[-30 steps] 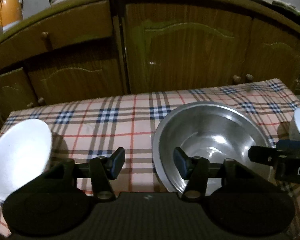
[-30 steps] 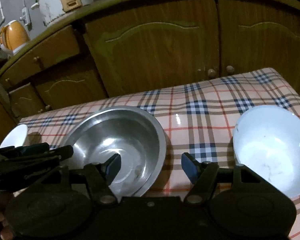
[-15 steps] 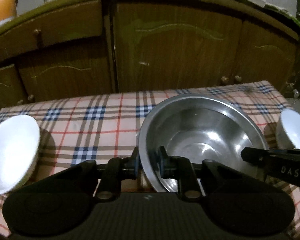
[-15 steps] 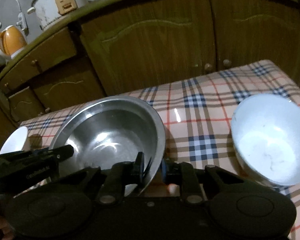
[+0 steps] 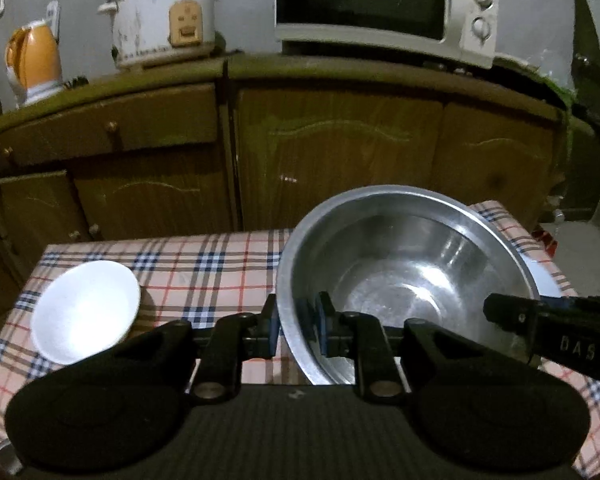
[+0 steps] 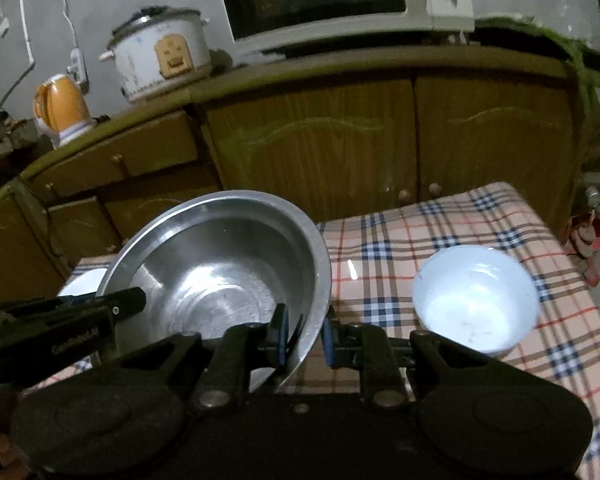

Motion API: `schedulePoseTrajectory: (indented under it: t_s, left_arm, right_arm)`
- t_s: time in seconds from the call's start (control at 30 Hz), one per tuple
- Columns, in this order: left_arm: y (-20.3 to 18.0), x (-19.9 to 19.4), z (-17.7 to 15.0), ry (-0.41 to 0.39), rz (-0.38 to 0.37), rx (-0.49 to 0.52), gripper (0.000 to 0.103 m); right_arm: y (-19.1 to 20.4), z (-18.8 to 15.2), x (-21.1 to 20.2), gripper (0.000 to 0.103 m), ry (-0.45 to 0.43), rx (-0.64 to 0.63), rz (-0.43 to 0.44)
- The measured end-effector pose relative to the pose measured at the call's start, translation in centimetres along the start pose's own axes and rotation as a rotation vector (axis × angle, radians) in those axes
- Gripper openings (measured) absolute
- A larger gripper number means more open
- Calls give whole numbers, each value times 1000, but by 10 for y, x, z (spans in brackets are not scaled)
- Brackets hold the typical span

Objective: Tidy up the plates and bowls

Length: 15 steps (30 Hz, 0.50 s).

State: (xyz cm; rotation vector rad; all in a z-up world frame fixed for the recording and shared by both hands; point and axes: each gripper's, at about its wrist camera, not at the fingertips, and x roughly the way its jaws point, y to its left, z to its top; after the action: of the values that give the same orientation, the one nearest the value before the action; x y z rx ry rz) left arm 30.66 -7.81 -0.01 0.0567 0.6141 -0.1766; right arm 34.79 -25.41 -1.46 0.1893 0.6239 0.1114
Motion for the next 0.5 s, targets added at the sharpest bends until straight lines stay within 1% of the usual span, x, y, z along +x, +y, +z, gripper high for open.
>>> schedulePoseTrajectory:
  t_s: [0.3, 0.5]
  left_arm:
    - [-14, -58, -8, -47, 3, 6, 21]
    - [-24, -83, -22, -61, -9, 0, 21]
  right_arm:
    - [8, -9, -77, 23, -66, -43, -13]
    - [9, -22, -115, 23, -96, -47, -19]
